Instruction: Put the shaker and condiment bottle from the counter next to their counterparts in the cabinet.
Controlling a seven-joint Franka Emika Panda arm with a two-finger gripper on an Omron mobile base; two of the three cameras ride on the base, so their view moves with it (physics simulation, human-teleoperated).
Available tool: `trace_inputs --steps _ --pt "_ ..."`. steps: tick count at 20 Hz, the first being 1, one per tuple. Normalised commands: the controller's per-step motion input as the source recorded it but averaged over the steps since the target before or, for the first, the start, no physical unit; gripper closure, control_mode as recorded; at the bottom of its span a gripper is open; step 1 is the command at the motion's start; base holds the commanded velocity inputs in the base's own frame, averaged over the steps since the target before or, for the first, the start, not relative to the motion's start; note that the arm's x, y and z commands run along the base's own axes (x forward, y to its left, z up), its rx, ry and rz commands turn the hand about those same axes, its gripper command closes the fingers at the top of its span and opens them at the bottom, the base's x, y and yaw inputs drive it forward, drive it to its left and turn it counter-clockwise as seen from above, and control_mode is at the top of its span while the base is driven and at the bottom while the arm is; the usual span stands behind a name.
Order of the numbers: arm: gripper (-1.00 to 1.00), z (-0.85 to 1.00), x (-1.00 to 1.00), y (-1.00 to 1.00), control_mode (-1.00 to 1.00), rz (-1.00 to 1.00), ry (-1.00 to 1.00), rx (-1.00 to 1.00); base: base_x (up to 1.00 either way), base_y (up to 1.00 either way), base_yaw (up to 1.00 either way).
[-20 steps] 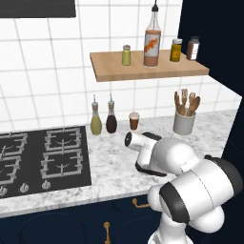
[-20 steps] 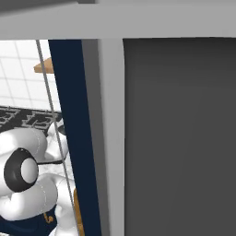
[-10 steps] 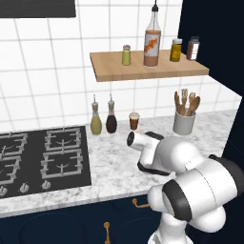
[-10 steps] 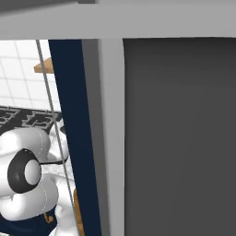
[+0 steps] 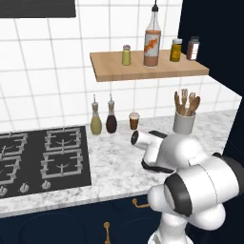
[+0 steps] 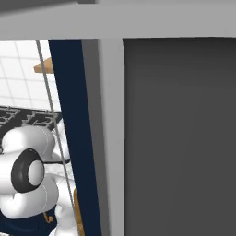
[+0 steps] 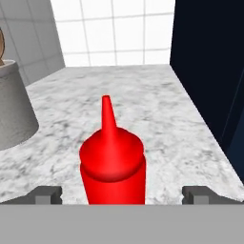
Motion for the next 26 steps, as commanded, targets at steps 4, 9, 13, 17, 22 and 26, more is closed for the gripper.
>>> trace_inputs --steps 4,9,13,17,22,26 --pt "-1.0 -0.12 0.0 -0.17 -1.0 0.0 0.01 0.0 0.0 0.0 0.0" --pt "1.0 -0.18 0.0 -0.02 -1.0 0.0 0.01 -0.01 0.0 0.0 0.0" --pt "1.0 0.0 0.0 0.0 -1.0 0.0 -0.01 0.0 0.0 0.0 0.0" --pt "1.0 0.17 0.0 0.0 -1.0 0.01 -0.03 0.0 0.0 0.0 0.0" --pt "1.0 0.86 -0.07 0.0 -1.0 0.08 -0.01 -0.05 0.0 0.0 0.0" --pt "1.0 1.0 -0.18 0.01 -1.0 0.08 0.0 -0.17 0.0 0.0 0.0"
